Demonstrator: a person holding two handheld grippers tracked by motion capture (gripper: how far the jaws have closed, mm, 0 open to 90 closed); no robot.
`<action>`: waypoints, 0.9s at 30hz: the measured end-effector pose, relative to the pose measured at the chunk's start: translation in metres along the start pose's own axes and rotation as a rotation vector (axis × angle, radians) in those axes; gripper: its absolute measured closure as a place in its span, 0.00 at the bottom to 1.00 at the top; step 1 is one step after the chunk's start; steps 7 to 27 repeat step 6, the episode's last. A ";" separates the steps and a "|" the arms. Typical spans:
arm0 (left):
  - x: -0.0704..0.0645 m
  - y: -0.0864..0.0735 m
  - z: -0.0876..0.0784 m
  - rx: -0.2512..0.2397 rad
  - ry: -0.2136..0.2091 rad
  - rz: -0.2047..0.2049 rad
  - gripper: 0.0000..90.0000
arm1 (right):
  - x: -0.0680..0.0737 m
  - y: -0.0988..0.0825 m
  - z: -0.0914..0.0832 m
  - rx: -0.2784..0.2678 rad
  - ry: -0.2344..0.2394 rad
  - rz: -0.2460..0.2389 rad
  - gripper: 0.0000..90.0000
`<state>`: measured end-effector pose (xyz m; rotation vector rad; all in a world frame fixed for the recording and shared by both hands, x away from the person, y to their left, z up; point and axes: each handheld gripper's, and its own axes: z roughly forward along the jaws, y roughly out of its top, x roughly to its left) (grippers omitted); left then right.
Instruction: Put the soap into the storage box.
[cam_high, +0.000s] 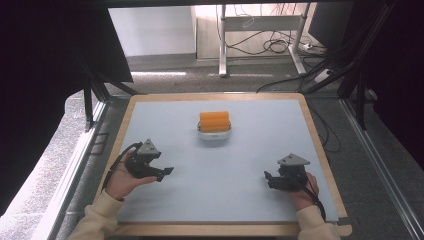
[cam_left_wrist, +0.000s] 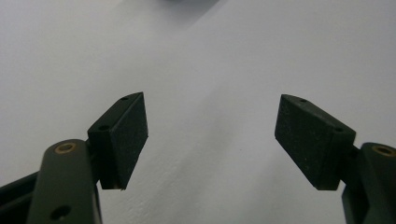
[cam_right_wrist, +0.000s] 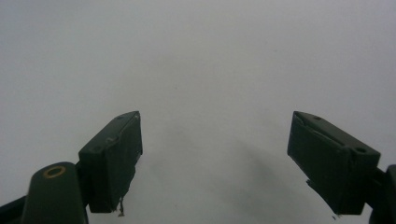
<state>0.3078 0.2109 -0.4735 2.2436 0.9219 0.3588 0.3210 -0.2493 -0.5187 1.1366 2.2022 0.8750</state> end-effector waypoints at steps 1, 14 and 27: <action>0.000 0.000 0.000 -0.003 -0.004 0.002 0.28 | 0.000 0.000 -0.001 -0.008 0.006 0.006 0.20; 0.001 0.003 0.003 0.003 -0.015 0.001 0.28 | -0.003 0.001 -0.005 -0.066 0.022 0.023 0.20; 0.001 0.003 0.003 0.003 -0.015 0.001 0.28 | -0.003 0.001 -0.005 -0.066 0.022 0.023 0.20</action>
